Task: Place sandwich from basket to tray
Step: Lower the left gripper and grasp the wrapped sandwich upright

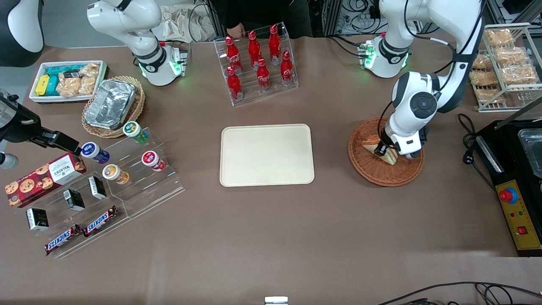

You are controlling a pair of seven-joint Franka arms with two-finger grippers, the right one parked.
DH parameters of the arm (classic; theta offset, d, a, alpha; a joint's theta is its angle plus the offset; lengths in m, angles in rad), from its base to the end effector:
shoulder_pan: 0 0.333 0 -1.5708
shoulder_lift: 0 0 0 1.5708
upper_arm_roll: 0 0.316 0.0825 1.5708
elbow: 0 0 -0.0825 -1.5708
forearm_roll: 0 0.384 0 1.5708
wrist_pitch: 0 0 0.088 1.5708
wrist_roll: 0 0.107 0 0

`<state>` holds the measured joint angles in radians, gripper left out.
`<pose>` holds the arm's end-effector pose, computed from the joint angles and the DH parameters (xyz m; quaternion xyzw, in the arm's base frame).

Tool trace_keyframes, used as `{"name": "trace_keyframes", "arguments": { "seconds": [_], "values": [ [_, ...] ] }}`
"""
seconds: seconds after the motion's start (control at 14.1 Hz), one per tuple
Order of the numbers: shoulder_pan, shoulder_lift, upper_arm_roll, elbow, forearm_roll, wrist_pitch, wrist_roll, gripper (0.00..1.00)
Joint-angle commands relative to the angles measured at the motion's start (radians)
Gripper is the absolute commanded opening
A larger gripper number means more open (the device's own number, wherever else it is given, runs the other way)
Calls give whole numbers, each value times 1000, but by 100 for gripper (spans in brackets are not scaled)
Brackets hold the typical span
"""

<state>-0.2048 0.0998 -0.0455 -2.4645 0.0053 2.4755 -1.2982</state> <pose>0.4557 -0.1168 0.2481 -0.8661 -0.4980 0.0322 0.0305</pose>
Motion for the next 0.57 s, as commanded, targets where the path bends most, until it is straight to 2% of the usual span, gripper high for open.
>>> {"name": "trace_keyframes", "arguments": {
  "seconds": [0.0, 0.21, 0.5],
  "values": [
    [-5, -9, 1, -2, 21, 8, -9, 0],
    [-4, -90, 1, 54, 21, -111, 74, 0],
    [-4, -101, -19, 368, 13, -454, 161, 0]
  ]
}}
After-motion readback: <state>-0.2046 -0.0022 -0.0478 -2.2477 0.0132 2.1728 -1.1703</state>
